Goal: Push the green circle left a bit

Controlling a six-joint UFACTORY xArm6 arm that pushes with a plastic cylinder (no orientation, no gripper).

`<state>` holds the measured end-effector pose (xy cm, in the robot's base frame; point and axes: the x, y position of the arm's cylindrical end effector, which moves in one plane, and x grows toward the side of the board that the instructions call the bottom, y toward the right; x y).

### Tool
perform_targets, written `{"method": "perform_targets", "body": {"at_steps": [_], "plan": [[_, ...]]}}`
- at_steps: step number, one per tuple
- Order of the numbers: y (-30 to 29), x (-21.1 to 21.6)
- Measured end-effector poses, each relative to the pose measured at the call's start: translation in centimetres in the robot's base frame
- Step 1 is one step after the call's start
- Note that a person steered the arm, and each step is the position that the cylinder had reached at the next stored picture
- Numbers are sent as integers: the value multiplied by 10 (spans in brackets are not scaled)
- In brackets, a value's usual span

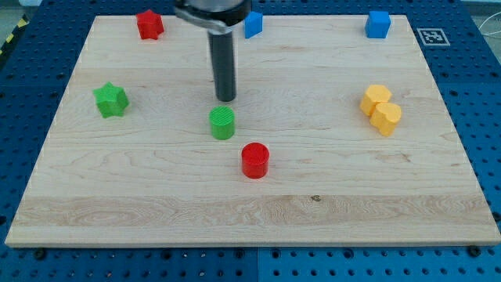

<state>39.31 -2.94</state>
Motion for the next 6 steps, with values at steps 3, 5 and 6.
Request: {"method": "perform_targets", "body": {"at_steps": [3,5,6], "plan": [[-1,65],[-52,84],[-38,75]]}}
